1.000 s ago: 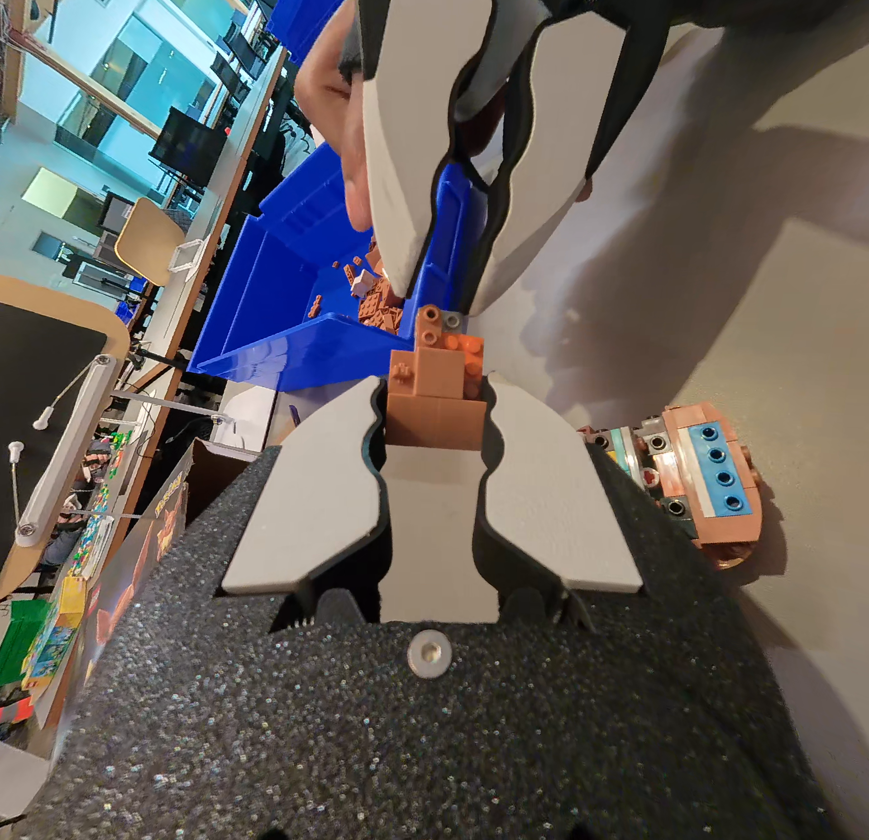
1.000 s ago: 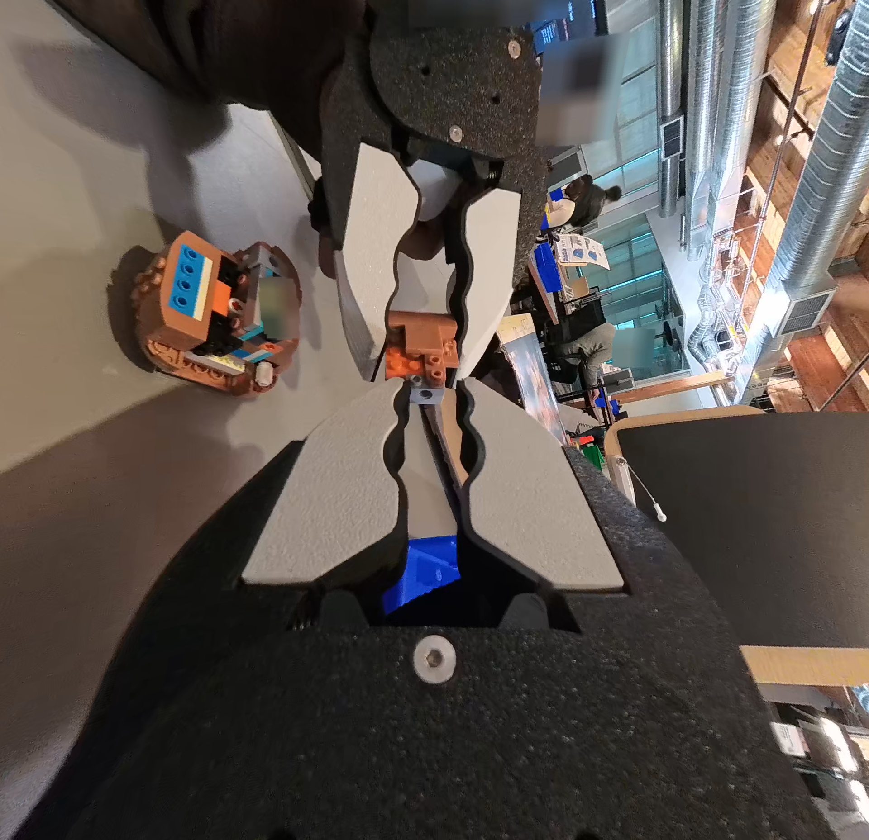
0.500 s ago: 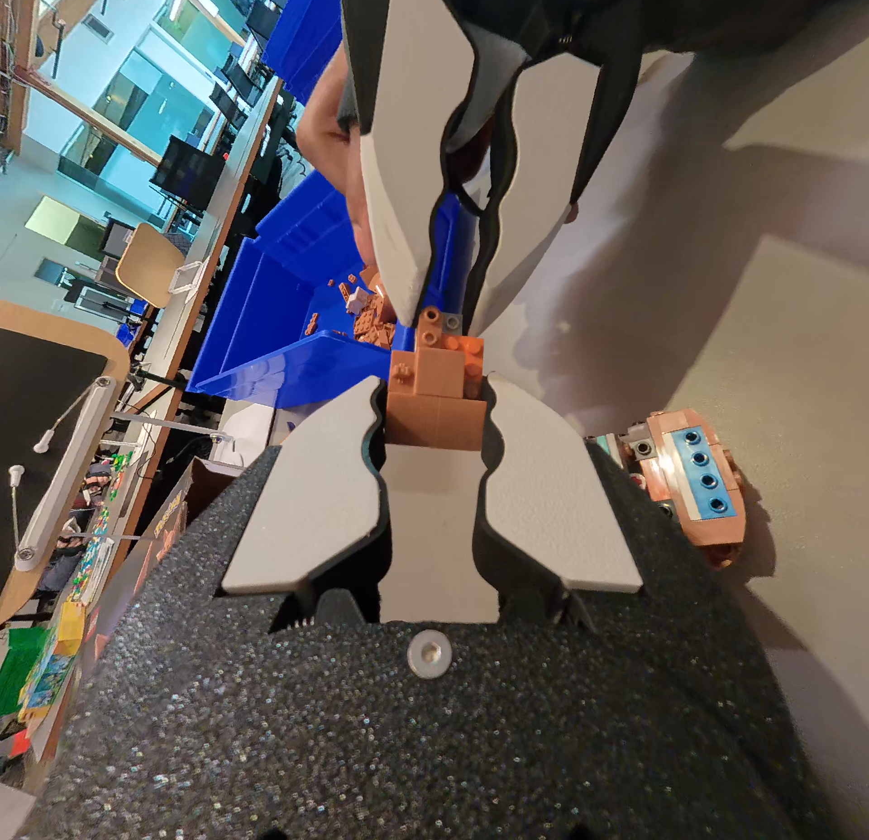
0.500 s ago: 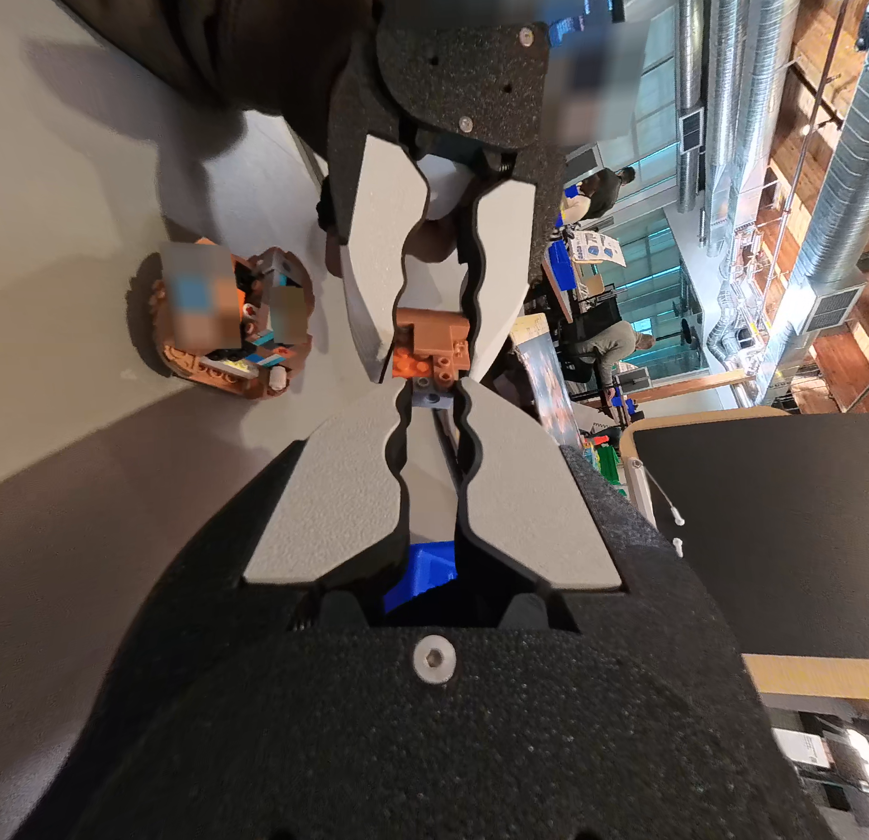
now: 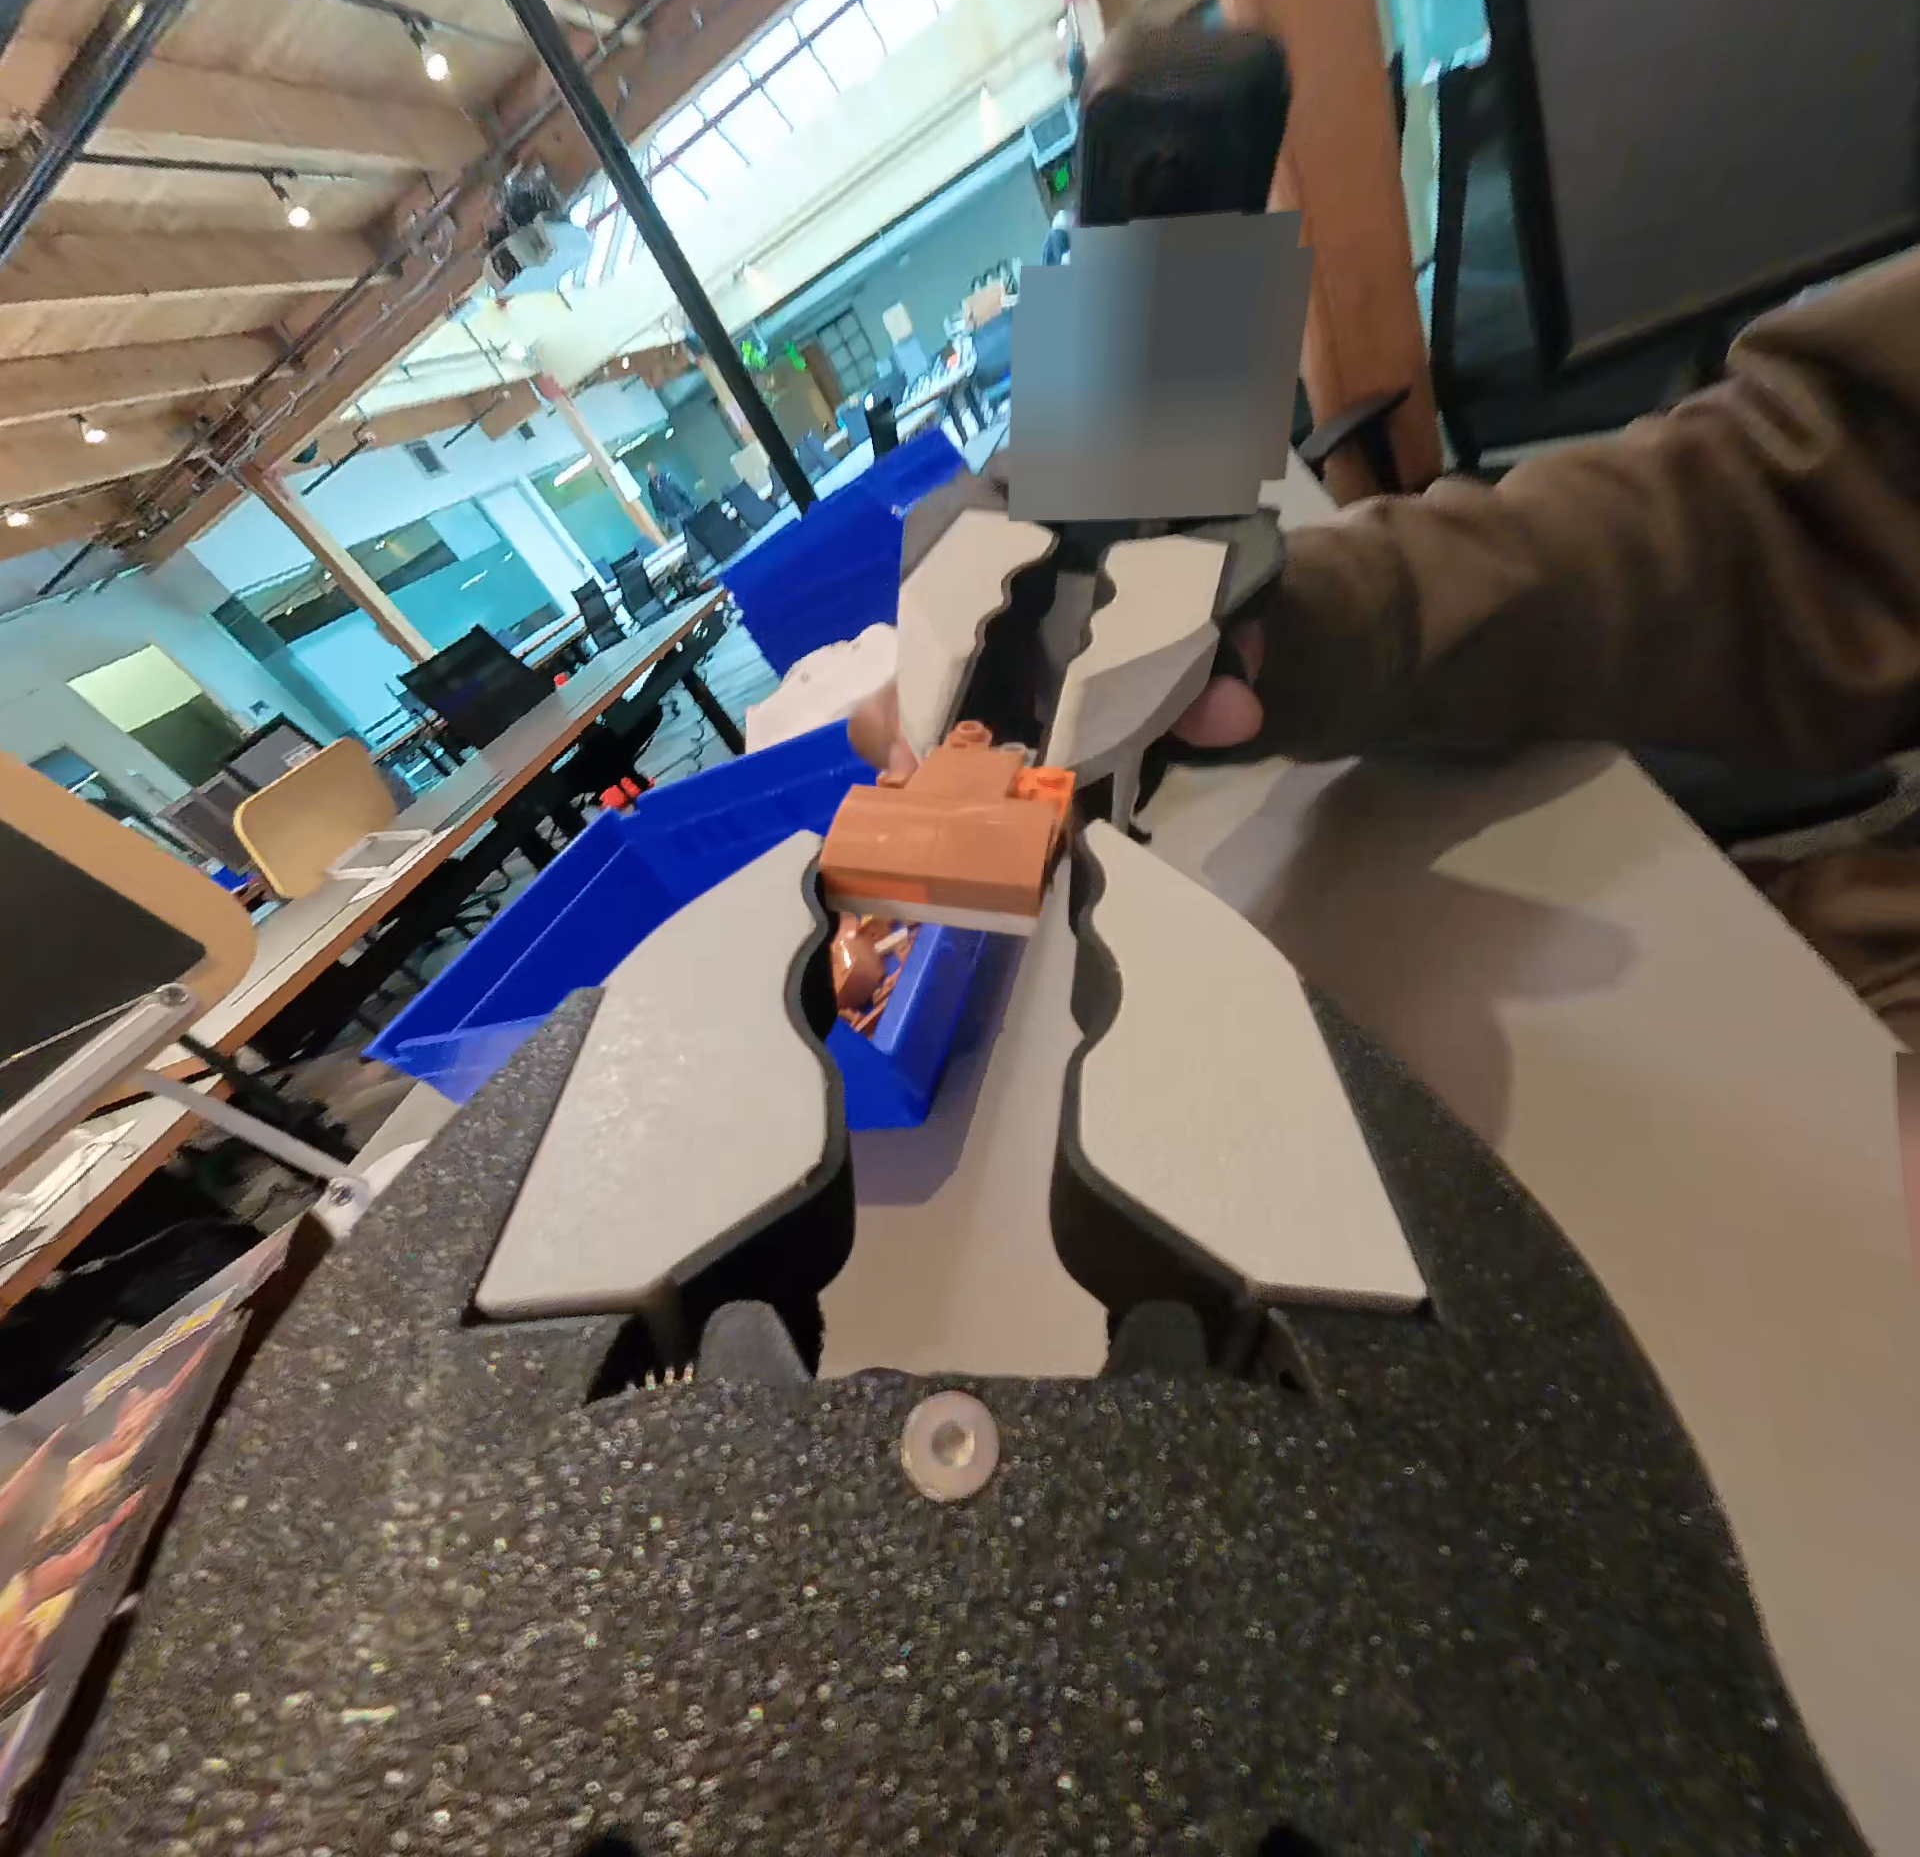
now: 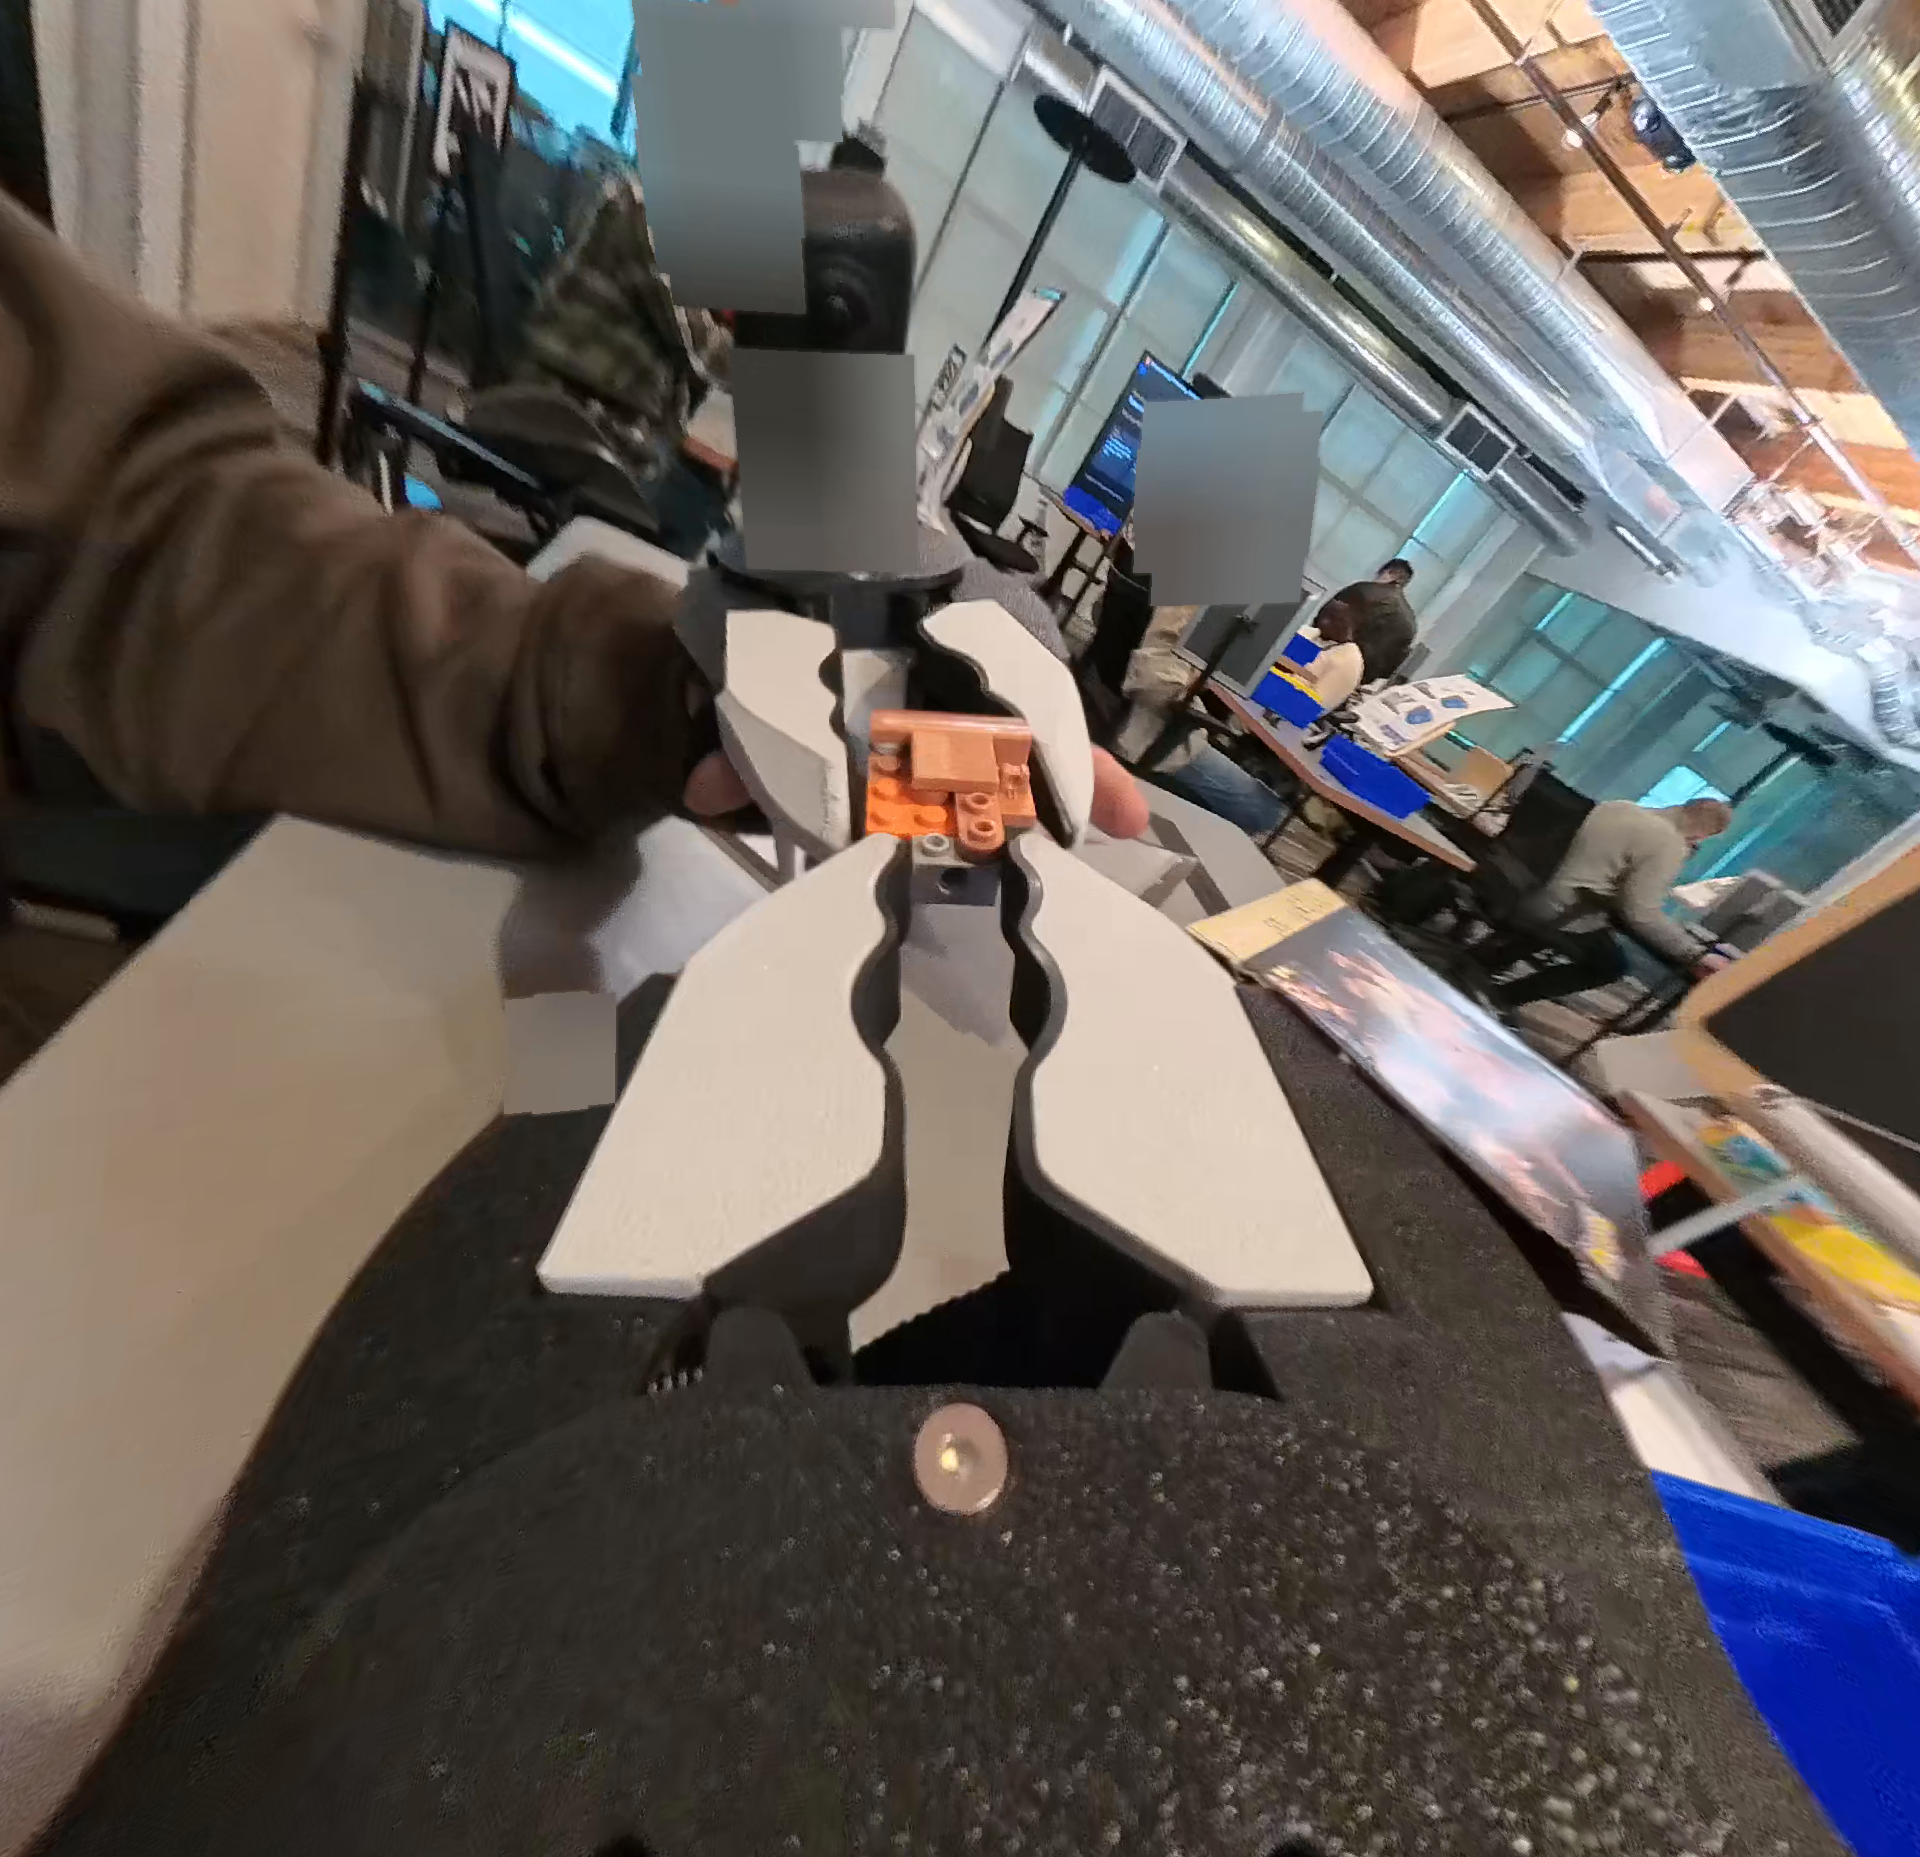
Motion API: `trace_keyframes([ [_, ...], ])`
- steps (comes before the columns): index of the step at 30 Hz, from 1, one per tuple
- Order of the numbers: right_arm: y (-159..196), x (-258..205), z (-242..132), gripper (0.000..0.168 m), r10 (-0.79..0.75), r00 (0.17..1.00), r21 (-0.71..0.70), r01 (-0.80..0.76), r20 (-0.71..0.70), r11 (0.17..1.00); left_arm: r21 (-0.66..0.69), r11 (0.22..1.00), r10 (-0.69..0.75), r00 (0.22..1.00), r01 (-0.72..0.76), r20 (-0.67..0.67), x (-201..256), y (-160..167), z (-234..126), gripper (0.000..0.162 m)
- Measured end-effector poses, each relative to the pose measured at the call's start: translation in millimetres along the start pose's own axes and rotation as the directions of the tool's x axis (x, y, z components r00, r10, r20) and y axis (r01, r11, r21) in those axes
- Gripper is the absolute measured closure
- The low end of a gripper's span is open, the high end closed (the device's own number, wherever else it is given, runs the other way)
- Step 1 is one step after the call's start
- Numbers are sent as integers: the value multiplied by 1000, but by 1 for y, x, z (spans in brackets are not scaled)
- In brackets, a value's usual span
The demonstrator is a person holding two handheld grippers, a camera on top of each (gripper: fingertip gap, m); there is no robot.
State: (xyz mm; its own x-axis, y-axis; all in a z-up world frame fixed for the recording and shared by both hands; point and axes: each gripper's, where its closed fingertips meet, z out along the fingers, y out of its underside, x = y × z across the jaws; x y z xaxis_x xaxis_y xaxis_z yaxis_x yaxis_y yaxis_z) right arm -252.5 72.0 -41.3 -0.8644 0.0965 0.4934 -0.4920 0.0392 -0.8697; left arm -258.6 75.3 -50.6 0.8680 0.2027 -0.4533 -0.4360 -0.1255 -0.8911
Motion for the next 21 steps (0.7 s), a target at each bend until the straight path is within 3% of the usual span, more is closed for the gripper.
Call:
trace_keyframes([
  [6, -7, 0, 4, 153, 160, 986, 100, -164, 41, 981, 105, 990, -91, 995, 94, -33, 1, -12, -2, 121],
  [13, -7, -2, 5, 153, 196, 978, 114, -203, 67, 973, 163, 976, -134, 989, 143, -62, 3, -18, -3, 124],
  [21, -15, -6, -6, 152, -30, 999, 53, 29, 26, 998, 34, 999, 27, 999, -26, -27, 6, -11, -3, 124],
])
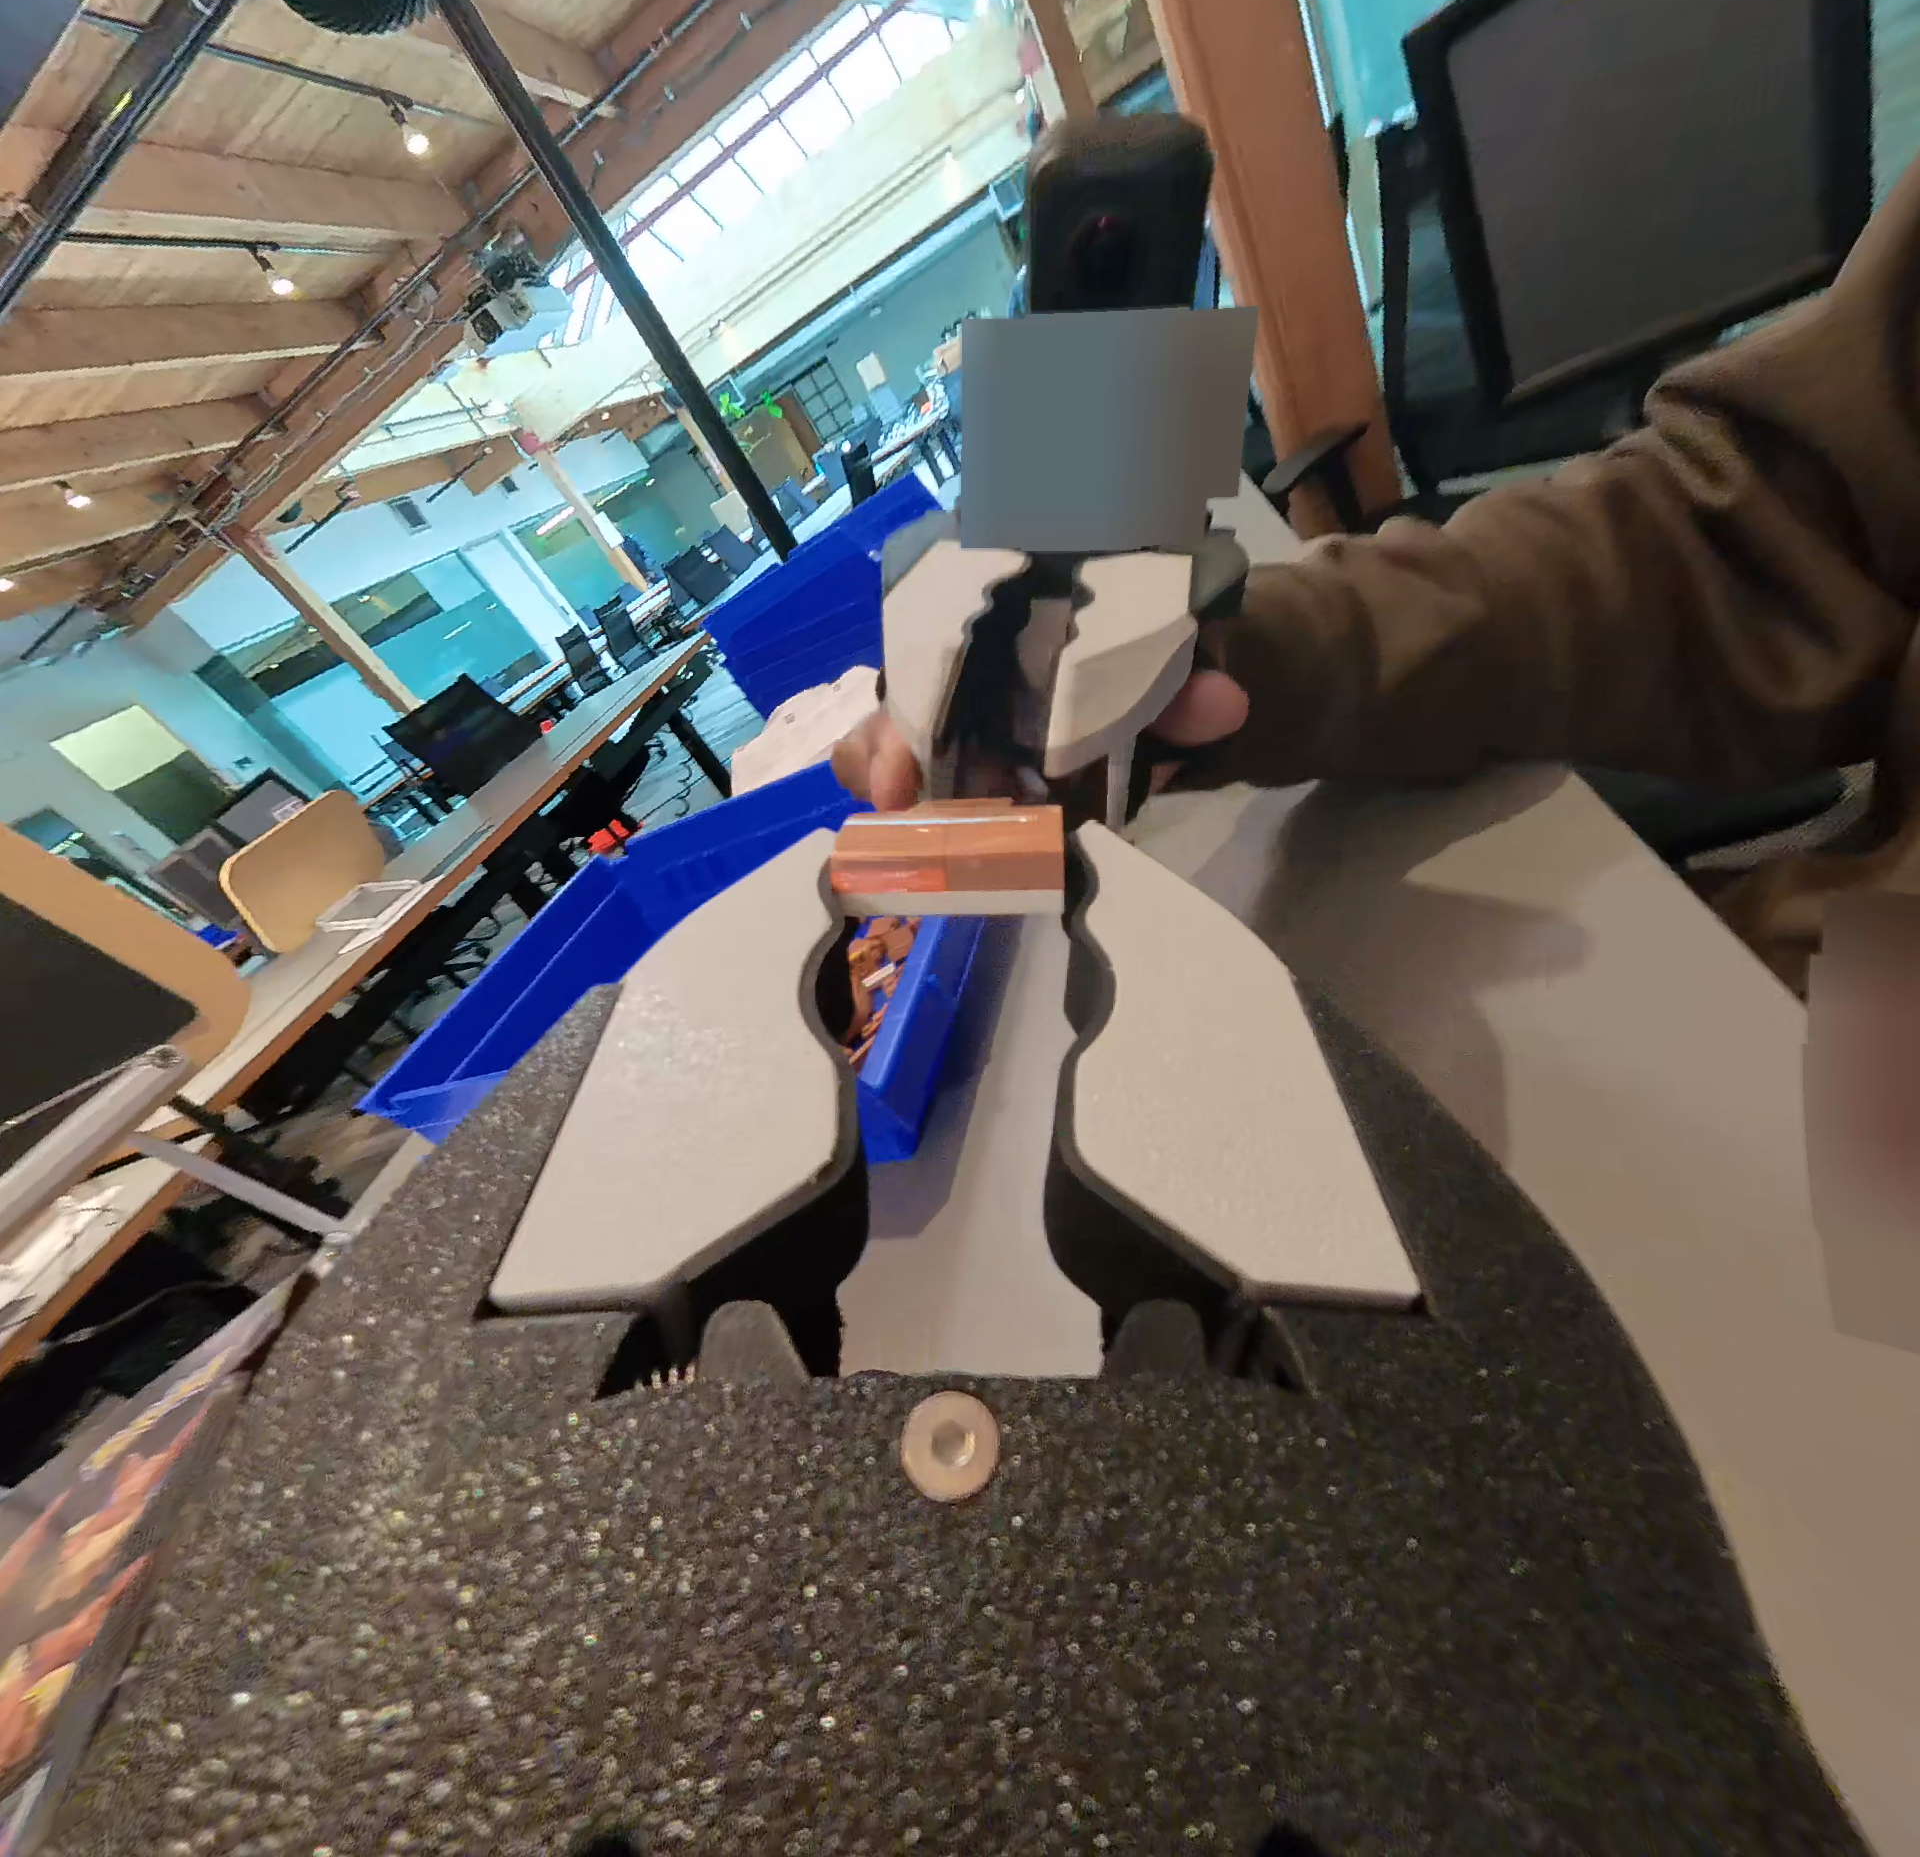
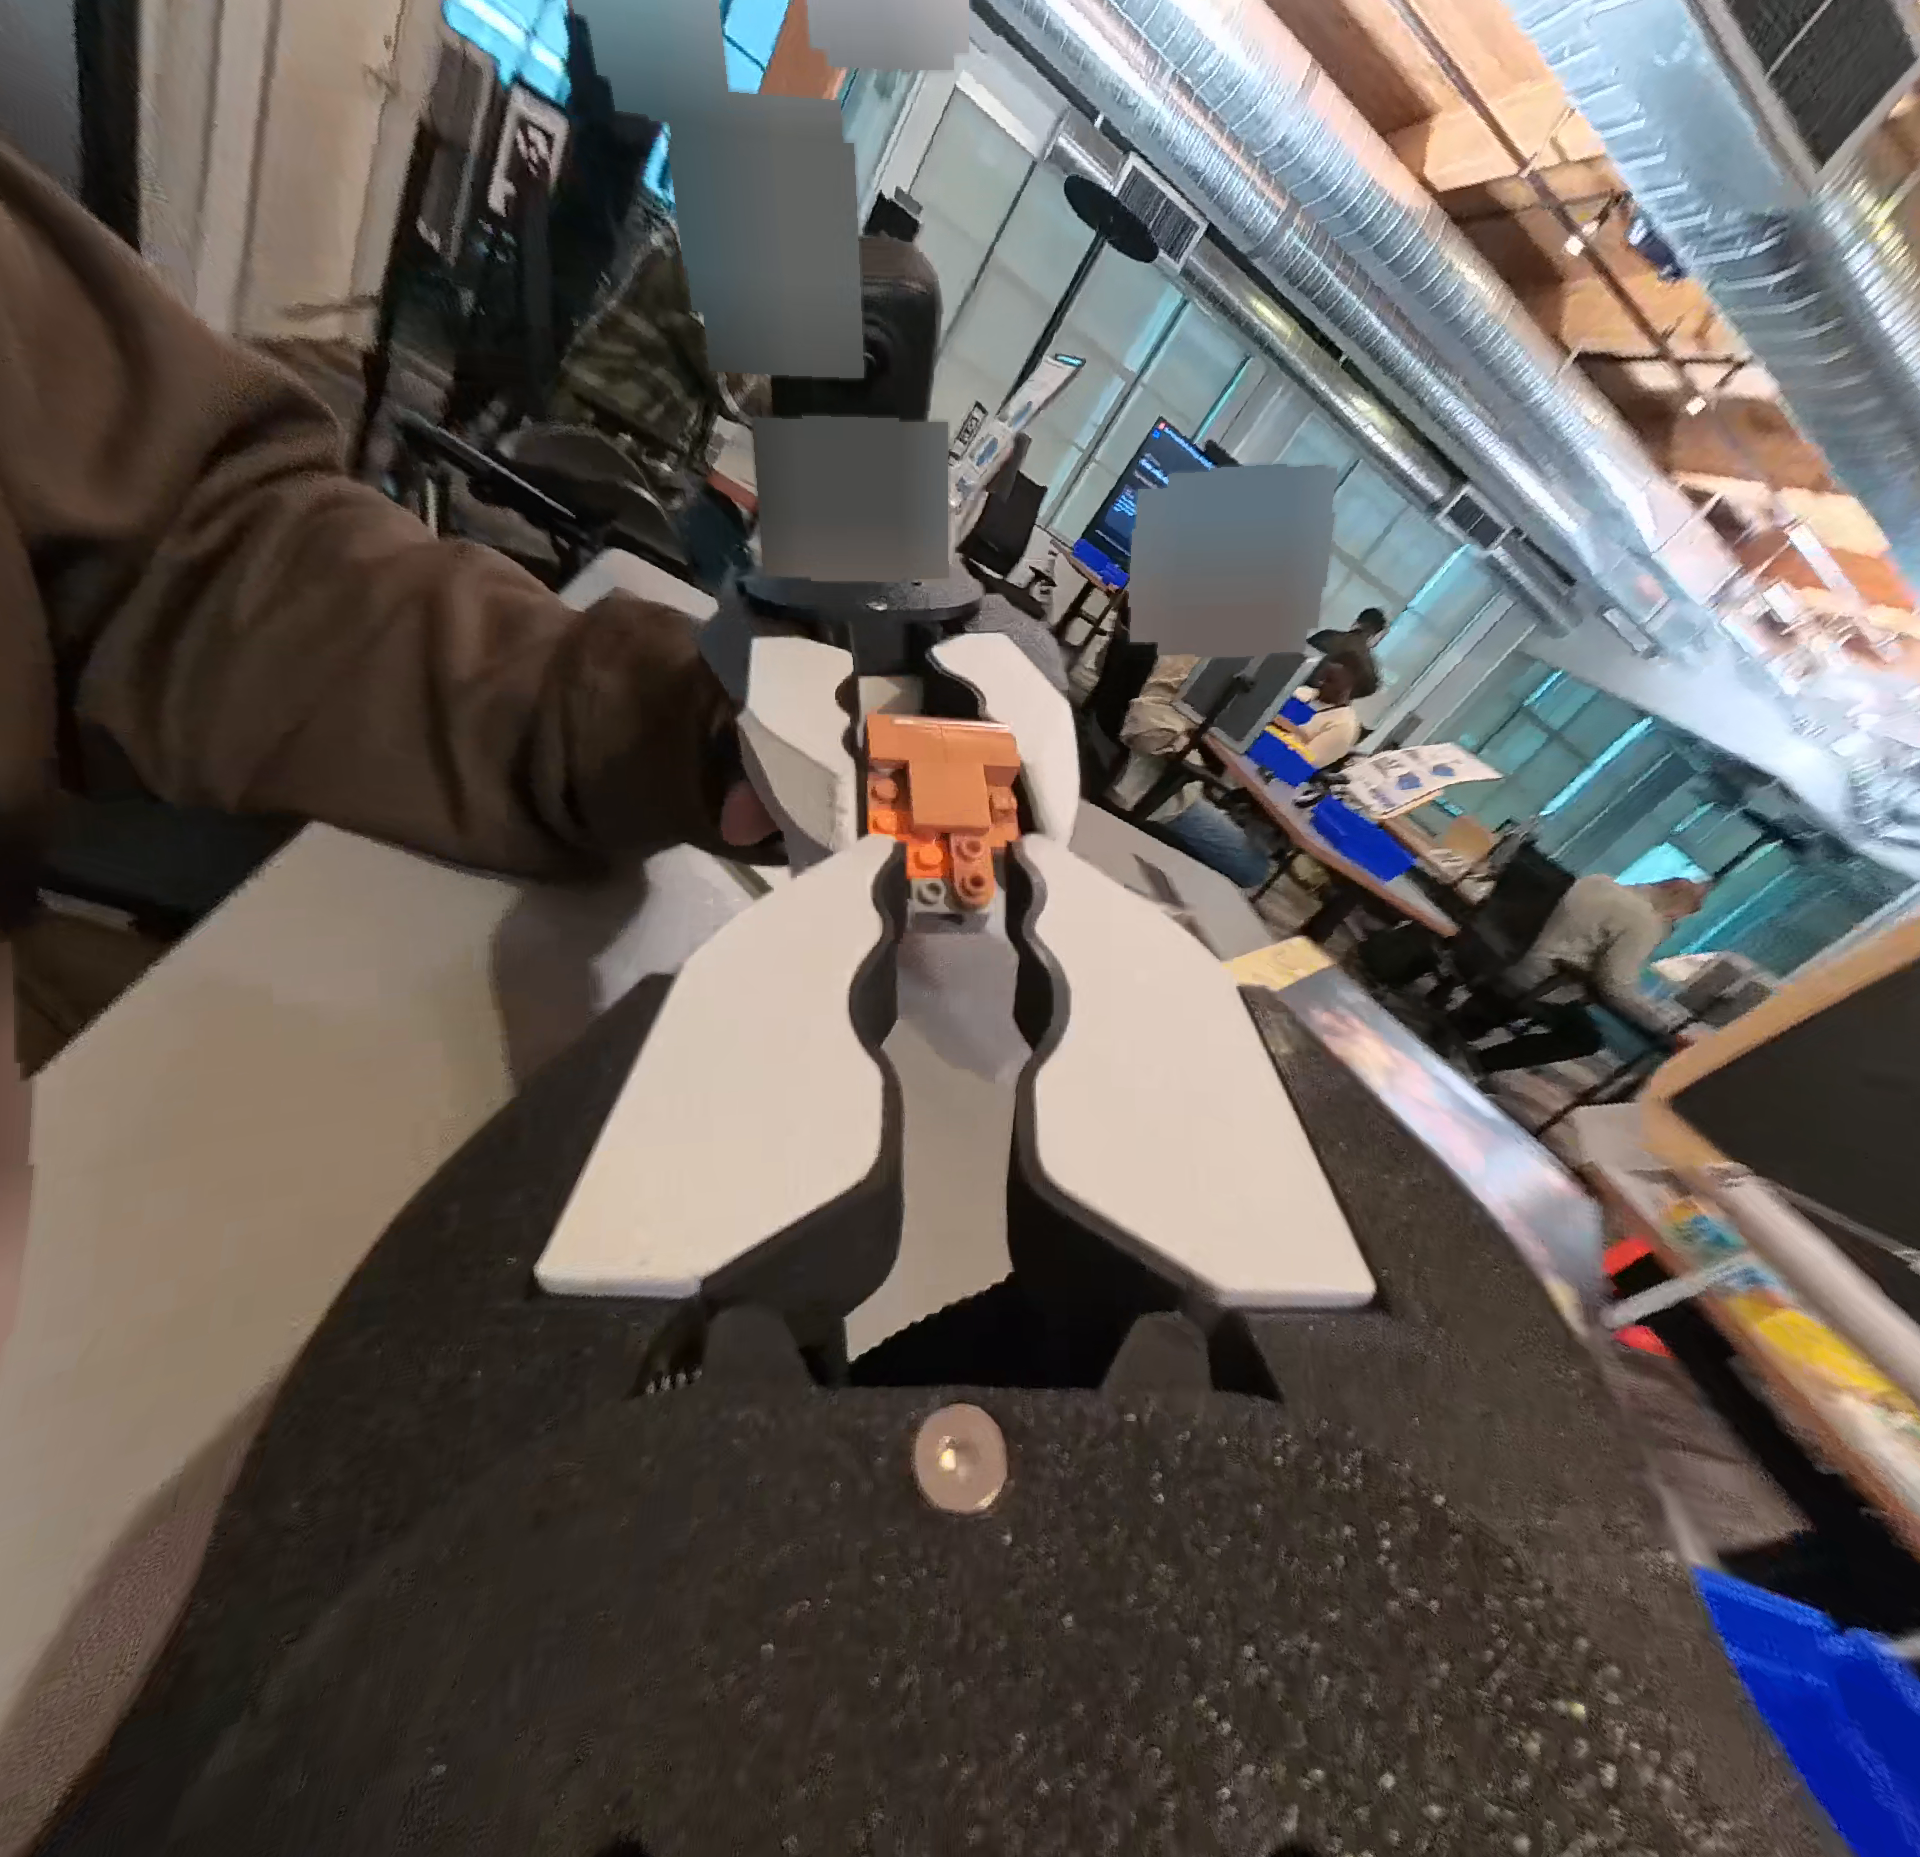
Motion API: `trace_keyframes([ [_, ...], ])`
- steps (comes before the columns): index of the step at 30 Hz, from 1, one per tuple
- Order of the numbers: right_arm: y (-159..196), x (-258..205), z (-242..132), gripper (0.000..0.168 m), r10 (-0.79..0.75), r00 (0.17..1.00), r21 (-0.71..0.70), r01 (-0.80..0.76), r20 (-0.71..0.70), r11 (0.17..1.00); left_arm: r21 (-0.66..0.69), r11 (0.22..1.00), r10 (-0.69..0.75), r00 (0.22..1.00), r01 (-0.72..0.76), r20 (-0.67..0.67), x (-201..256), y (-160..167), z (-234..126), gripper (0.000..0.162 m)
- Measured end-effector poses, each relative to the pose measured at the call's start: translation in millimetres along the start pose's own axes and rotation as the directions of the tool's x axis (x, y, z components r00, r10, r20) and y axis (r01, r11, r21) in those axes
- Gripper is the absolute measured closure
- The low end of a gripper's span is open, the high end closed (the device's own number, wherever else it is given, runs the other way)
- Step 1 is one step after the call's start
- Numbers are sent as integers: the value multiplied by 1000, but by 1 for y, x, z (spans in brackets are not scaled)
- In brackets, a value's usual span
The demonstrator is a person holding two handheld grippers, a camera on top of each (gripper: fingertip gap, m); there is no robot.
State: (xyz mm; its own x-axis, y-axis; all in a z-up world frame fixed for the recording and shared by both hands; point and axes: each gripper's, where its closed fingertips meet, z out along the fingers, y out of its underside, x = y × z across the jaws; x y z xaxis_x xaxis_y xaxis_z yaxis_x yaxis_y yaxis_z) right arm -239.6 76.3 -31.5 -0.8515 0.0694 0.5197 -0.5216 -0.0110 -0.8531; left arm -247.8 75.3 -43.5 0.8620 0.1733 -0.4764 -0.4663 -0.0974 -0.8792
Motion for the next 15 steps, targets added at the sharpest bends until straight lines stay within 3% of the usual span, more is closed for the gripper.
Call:
trace_keyframes([
  [3, -3, 1, -2, 151, -181, 982, -56, 178, -58, 982, -23, 1000, -14, 999, 13, -33, 4, 2, 0, 124],
  [7, 0, -4, 1, 150, -384, 921, -167, 370, -67, 914, -71, 972, -232, 964, 224, -133, 11, 13, 3, 124],
  [11, 9, -10, 2, 149, -432, 902, -228, 417, -19, 880, -93, 921, -389, 903, 378, -182, 14, 18, 6, 124],
  [15, 21, -12, 2, 148, -416, 909, -273, 406, 23, 872, -129, 910, -414, 886, 394, -208, 19, 22, 7, 124],
])
